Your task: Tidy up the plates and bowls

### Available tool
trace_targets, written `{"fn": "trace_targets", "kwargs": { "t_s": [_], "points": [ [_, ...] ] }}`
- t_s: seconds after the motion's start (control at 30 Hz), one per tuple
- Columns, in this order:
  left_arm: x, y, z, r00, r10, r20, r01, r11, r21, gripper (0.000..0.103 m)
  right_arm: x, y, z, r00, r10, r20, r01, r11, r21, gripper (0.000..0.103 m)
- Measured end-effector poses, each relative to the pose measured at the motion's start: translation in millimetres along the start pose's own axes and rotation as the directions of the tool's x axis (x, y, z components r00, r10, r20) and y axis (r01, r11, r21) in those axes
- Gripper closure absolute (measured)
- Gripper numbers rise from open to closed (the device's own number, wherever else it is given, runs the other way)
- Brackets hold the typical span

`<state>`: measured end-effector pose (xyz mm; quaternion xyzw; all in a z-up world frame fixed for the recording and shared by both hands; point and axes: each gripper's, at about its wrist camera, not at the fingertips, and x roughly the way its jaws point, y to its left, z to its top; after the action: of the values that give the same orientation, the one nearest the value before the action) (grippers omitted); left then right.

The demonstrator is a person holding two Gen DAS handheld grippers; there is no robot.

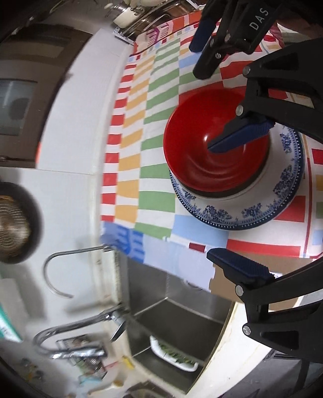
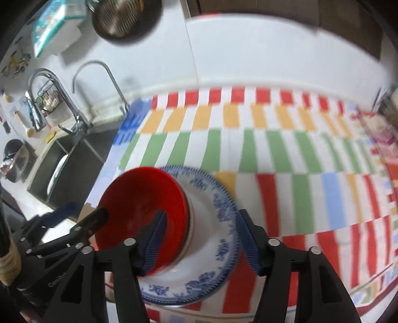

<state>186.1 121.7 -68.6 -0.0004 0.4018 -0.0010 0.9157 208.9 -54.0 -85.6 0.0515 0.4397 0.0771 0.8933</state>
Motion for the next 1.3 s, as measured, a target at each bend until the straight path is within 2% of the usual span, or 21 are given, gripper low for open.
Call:
{"fn": "trace_targets", "kwargs": {
  "t_s": [0.17, 0.27, 0.47, 0.7, 0.9, 1.03, 1.2, 1.3],
  "points": [
    [-37.5, -6.6, -20.2, 0.994, 0.047, 0.099, -0.049, 0.999, 0.013, 0.014, -38.4, -1.8, -19.4, 0.989, -0.046, 0.139, 0.05, 0.998, -0.026, 0.03],
    [-61.7, -12.4, -36.4, 0.985, 0.079, 0.153, -0.084, 0.996, 0.026, 0.008, -57.0, -4.1, -33.6, 0.981, -0.056, 0.188, 0.064, 0.997, -0.035, 0.027],
    [-104.2, -19.8, -73.2, 0.976, 0.084, 0.203, -0.095, 0.994, 0.049, 0.005, -99.4, -9.5, -73.1, 0.964, -0.049, 0.261, 0.067, 0.996, -0.06, 0.019],
    [-159.8, -27.6, -109.0, 0.959, 0.086, 0.27, -0.101, 0.994, 0.044, 0.001, -150.8, -7.7, -122.4, 0.94, -0.064, 0.335, 0.09, 0.994, -0.063, 0.017],
    [-203.2, -34.5, -132.3, 0.938, 0.109, 0.33, -0.125, 0.992, 0.03, 0.0, -195.6, -8.9, -157.7, 0.917, -0.073, 0.391, 0.097, 0.994, -0.042, 0.014],
    [-222.1, -35.5, -142.1, 0.934, 0.086, 0.347, -0.107, 0.993, 0.042, 0.0, -217.9, -7.7, -175.8, 0.908, -0.08, 0.412, 0.107, 0.993, -0.043, 0.014],
    [-234.7, -30.3, -145.4, 0.937, 0.053, 0.344, -0.074, 0.996, 0.049, 0.0, -237.6, -3.4, -189.5, 0.896, -0.066, 0.44, 0.093, 0.995, -0.042, 0.014],
    [-241.9, -30.0, -145.9, 0.934, 0.052, 0.353, -0.081, 0.994, 0.068, 0.0, -246.4, 1.3, -194.8, 0.889, -0.073, 0.452, 0.098, 0.995, -0.033, 0.014]
  ]
}}
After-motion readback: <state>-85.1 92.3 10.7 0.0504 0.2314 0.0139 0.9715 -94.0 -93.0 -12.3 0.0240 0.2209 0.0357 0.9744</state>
